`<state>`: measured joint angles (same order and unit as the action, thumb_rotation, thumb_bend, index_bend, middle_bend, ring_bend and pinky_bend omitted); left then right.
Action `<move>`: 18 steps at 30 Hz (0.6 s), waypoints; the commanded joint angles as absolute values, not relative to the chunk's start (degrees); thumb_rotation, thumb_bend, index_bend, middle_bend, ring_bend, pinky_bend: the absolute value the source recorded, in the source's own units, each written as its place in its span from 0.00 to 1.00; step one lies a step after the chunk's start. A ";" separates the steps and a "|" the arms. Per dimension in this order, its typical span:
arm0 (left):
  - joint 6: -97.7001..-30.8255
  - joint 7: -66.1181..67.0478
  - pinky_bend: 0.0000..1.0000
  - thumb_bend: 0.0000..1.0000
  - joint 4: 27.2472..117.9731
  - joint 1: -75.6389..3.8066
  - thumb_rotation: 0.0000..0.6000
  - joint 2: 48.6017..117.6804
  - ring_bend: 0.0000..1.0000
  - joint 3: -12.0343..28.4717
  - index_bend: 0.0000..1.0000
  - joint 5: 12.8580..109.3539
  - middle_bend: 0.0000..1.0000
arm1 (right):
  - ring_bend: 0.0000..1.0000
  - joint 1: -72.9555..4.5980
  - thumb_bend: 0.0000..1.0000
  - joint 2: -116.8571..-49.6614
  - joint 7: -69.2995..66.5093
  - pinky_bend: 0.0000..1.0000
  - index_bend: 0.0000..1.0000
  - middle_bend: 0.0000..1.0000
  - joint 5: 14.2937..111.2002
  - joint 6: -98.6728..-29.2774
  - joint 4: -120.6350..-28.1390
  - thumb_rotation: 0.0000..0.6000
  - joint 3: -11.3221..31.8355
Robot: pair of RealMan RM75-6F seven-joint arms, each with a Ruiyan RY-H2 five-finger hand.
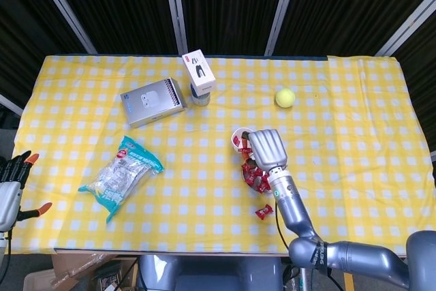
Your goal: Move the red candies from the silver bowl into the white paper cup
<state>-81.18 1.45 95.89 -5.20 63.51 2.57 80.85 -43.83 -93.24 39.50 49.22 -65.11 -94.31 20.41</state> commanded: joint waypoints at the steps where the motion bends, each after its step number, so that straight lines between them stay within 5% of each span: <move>1: -81.17 1.31 0.00 0.04 95.91 -5.19 1.00 63.45 0.00 2.58 0.00 80.81 0.00 | 0.89 -46.16 0.51 -95.07 40.07 0.91 0.66 0.79 47.08 -63.61 -90.29 1.00 21.81; 8: -80.30 0.74 0.00 0.04 96.05 -5.29 1.00 63.09 0.00 2.75 0.00 79.64 0.00 | 0.89 -49.28 0.51 -97.80 39.10 0.91 0.64 0.79 44.58 -61.06 -82.85 1.00 22.90; 18: -80.03 0.49 0.00 0.04 96.47 -5.13 1.00 62.54 0.00 2.73 0.00 78.95 0.00 | 0.89 -50.82 0.39 -99.10 38.55 0.91 0.39 0.79 43.57 -61.15 -78.94 1.00 22.41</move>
<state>-80.02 0.49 96.47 -5.13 62.54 2.73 78.95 -50.81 -99.19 38.52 43.53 -60.91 -78.73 22.53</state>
